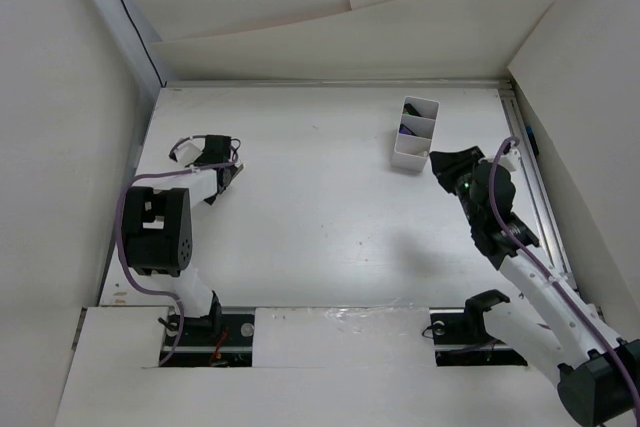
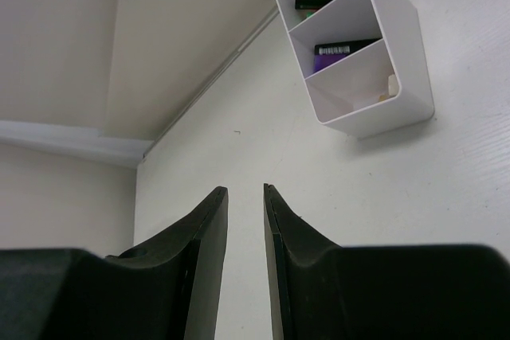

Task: Sort the stationery into containers
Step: Pick up the stationery from the center of the board.

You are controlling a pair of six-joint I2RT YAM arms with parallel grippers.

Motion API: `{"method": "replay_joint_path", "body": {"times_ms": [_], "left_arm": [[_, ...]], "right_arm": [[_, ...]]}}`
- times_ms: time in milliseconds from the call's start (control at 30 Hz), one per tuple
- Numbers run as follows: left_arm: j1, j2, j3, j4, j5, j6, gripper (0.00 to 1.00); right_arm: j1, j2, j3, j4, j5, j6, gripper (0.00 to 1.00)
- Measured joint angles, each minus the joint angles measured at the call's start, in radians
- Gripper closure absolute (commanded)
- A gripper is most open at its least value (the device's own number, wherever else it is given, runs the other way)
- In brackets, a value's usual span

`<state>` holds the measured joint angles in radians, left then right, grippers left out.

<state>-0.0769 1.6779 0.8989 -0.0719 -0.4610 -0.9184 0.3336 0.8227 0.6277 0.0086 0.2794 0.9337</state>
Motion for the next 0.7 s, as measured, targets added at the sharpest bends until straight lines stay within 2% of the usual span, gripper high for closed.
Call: {"method": "replay_joint_path", "body": {"times_ms": [67,200,300,367,400,433,567,700], "left_arm": [[0.0,0.001,0.002,-0.005,-0.002,0.0,0.4],[0.0,0.011,0.015,-0.023,-0.006,-0.001,0.56],[0.0,0.013,0.018,-0.029,-0.008,-0.001,0.61],[0.0,0.013,0.018,-0.029,-0.007,-0.001,0.69],[0.0,0.013,0.018,-0.029,-0.007,-0.001,0.77],[0.0,0.013,0.018,-0.029,-0.007,0.0,0.8],[0.0,-0.005,0.002,-0.029,-0.003,0.004,0.82],[-0.007,-0.122,-0.076,-0.066,0.009,0.026,0.8]], "right_arm": [[0.005,-0.004,0.0,0.0,-0.001,0.0,0.69],[0.01,-0.018,0.0,-0.001,0.002,0.0,0.69],[0.016,-0.032,0.0,-0.002,0.008,0.0,0.69],[0.017,-0.041,0.0,-0.002,0.011,0.0,0.69],[0.018,-0.046,0.0,-0.002,0.013,0.0,0.69],[0.018,-0.051,0.0,-0.002,0.015,0.0,0.69],[0.026,-0.063,0.0,-0.002,0.02,0.0,0.68],[0.028,-0.062,0.0,-0.002,0.02,0.0,0.68]]}}
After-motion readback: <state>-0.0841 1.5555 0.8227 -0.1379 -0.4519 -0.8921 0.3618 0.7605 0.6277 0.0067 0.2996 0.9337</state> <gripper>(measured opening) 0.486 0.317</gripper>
